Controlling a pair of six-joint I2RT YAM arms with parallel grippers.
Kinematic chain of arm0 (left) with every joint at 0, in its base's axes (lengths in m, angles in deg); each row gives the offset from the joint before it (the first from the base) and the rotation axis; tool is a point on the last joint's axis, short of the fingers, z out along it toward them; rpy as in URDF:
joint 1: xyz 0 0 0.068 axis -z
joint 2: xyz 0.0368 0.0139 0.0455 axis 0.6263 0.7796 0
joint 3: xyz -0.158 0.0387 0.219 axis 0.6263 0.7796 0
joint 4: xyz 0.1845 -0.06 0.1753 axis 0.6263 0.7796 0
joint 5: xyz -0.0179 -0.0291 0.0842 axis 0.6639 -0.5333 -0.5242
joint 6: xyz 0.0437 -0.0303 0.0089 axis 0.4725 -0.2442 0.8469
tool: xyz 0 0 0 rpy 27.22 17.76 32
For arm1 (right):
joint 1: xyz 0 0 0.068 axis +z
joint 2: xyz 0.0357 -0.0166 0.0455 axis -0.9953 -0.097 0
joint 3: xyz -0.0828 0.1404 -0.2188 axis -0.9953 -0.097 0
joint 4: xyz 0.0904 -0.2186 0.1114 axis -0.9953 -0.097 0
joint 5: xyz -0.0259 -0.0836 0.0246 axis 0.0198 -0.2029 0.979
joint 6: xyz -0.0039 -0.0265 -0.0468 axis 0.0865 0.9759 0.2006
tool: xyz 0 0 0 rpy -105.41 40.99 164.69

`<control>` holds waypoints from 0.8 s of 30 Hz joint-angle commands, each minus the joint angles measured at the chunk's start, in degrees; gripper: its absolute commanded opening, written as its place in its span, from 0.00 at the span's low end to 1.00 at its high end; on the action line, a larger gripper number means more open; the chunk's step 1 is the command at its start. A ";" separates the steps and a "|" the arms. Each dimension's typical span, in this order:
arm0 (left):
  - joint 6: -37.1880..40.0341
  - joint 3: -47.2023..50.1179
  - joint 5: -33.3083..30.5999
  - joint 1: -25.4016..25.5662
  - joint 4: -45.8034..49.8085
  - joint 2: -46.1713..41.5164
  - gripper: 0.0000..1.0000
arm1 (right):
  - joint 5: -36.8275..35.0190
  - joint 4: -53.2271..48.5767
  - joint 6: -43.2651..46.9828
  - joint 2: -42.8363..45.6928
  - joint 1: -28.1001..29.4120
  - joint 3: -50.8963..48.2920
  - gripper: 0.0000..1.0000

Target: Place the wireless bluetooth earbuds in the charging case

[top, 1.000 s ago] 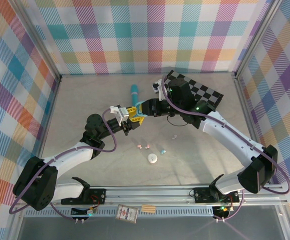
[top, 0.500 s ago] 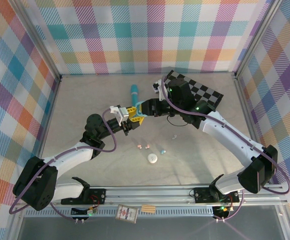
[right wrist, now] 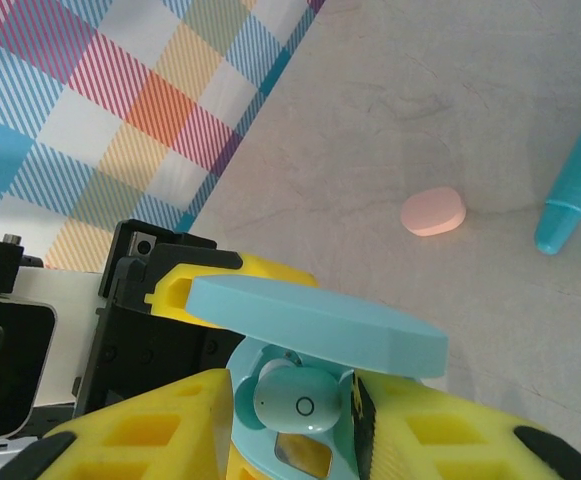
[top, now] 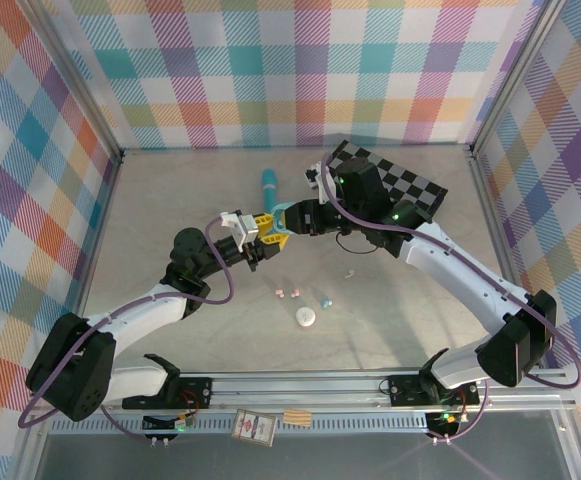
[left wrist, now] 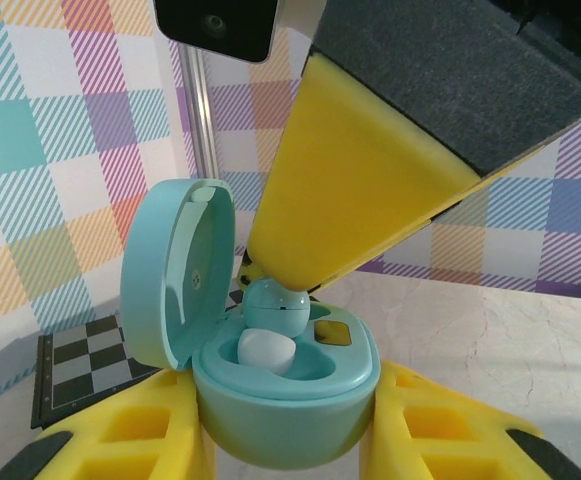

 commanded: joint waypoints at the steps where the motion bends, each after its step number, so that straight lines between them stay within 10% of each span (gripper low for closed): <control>1: 0.56 -2.46 0.11 0.51 -2.24 -0.71 0.28 | -0.63 -2.67 2.36 0.14 0.72 1.26 0.38; 24: 0.48 -2.81 1.65 0.51 -1.04 -1.00 0.28 | -0.24 -1.55 8.58 0.55 0.86 1.76 0.31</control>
